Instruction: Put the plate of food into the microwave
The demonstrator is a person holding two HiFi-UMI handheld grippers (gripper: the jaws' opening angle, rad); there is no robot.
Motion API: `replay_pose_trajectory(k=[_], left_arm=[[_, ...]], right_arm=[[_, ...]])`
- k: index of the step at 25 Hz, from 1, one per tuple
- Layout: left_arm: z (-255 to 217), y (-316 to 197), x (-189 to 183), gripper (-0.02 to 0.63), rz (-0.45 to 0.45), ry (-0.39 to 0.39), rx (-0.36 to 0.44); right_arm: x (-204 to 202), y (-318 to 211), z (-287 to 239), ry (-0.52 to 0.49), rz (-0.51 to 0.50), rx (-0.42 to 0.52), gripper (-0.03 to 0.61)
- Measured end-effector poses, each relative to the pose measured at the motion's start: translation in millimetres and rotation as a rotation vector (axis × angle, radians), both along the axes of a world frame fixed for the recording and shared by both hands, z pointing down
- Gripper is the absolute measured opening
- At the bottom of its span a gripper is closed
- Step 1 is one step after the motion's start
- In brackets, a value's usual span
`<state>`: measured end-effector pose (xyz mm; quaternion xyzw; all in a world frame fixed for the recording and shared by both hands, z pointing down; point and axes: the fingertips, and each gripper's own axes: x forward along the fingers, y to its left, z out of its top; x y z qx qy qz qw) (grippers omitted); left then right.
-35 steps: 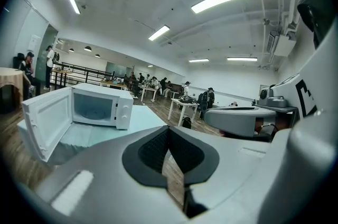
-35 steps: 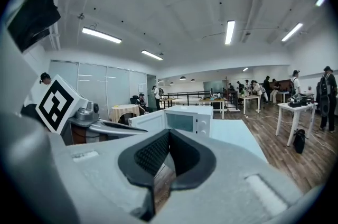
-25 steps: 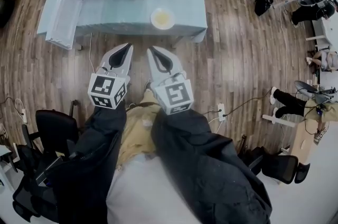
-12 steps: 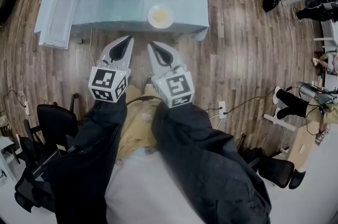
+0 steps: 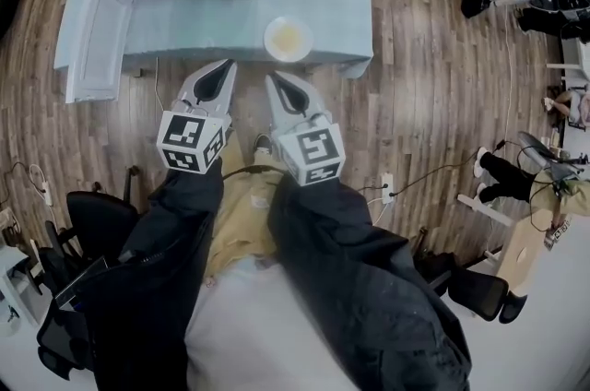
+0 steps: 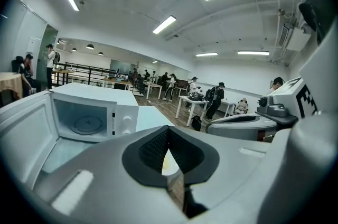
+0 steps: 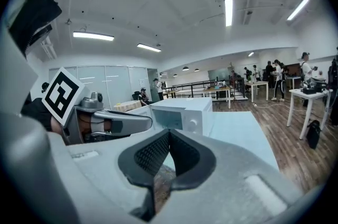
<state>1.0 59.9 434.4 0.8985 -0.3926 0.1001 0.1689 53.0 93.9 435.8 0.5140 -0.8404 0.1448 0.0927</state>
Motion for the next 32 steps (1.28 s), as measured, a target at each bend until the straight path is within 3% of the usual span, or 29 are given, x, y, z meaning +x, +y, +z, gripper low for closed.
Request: replay_pose_trajectory(k=[4, 11, 17, 22, 32], left_arm=[[-10, -36, 4, -0.002, 0.049, 0.024, 0.023], [-9, -93, -25, -0.002, 0.082, 0.038, 0.001], [16, -126, -48, -0.002, 0.144, 0.039, -0.091], [36, -129, -44, -0.002, 0.218, 0.024, -0.164], [123, -108, -15, -0.002, 0.26, -0.11, -0.342]], right_arm=[[4, -29, -5, 0.012, 0.068, -0.009, -0.005], [-28, -92, -12, 0.054, 0.07, 0.004, -0.005], [-62, -134, 7, 0.071, 0.05, -0.055, -0.005], [-72, -146, 27, 0.068, 0.05, -0.115, -0.005], [-35, -126, 121, 0.061, 0.008, -0.352, -0.005]])
